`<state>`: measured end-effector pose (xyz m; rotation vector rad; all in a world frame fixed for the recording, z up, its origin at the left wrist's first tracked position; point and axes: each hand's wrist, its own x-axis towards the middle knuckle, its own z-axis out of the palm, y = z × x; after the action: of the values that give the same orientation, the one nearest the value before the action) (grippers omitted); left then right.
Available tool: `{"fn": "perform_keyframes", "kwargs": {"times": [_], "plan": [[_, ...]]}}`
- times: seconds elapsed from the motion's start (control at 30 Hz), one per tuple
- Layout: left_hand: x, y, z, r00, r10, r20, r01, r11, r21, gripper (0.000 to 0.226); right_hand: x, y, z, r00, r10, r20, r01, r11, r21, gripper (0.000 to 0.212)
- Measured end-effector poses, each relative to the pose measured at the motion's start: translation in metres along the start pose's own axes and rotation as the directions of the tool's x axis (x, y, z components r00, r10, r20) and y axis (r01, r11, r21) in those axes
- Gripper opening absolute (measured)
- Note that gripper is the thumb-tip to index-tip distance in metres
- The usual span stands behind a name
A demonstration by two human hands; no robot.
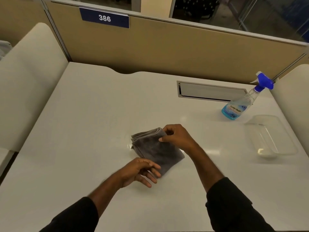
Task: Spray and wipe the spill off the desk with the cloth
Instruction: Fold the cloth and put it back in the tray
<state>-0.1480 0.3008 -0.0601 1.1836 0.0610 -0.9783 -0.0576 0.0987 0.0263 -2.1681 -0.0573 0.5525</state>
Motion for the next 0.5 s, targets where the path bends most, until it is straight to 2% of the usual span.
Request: {"fn": "perform_keyframes", "kwargs": {"times": [0.1,0.17,0.27,0.33,0.4,0.43,0.5], "plan": [[0.005,-0.002,0.0,0.998,-0.019,0.065,0.03,0.986,-0.162,0.039,-0.022,-0.024,-0.009,0.98,-0.193,-0.048,0.193,0.981,-0.016,0.014],[0.01,0.005,0.0,1.0,0.004,0.017,0.003,0.935,-0.354,0.044,-0.039,-0.031,-0.013,0.947,-0.31,-0.083,0.312,0.95,0.009,0.016],[0.013,0.021,-0.004,0.99,0.079,-0.12,-0.134,0.808,-0.574,0.054,-0.065,-0.028,-0.02,0.874,-0.468,-0.132,0.467,0.884,-0.042,0.013],[0.013,0.03,-0.008,0.978,0.079,-0.191,-0.19,0.705,-0.683,0.068,-0.079,-0.015,-0.021,0.846,-0.51,-0.153,0.499,0.86,-0.108,0.014],[0.012,0.038,-0.011,0.983,0.107,-0.148,-0.182,0.645,-0.742,0.085,-0.091,0.002,-0.02,0.855,-0.489,-0.176,0.469,0.872,-0.143,0.013],[0.01,0.043,-0.01,0.981,0.127,-0.148,-0.195,0.672,-0.715,0.087,-0.096,0.011,-0.019,0.868,-0.463,-0.179,0.444,0.886,-0.137,0.011],[0.007,0.05,-0.004,0.969,0.159,-0.187,-0.241,0.765,-0.597,0.075,-0.106,0.028,-0.017,0.897,-0.404,-0.18,0.392,0.915,-0.098,0.008]]}}
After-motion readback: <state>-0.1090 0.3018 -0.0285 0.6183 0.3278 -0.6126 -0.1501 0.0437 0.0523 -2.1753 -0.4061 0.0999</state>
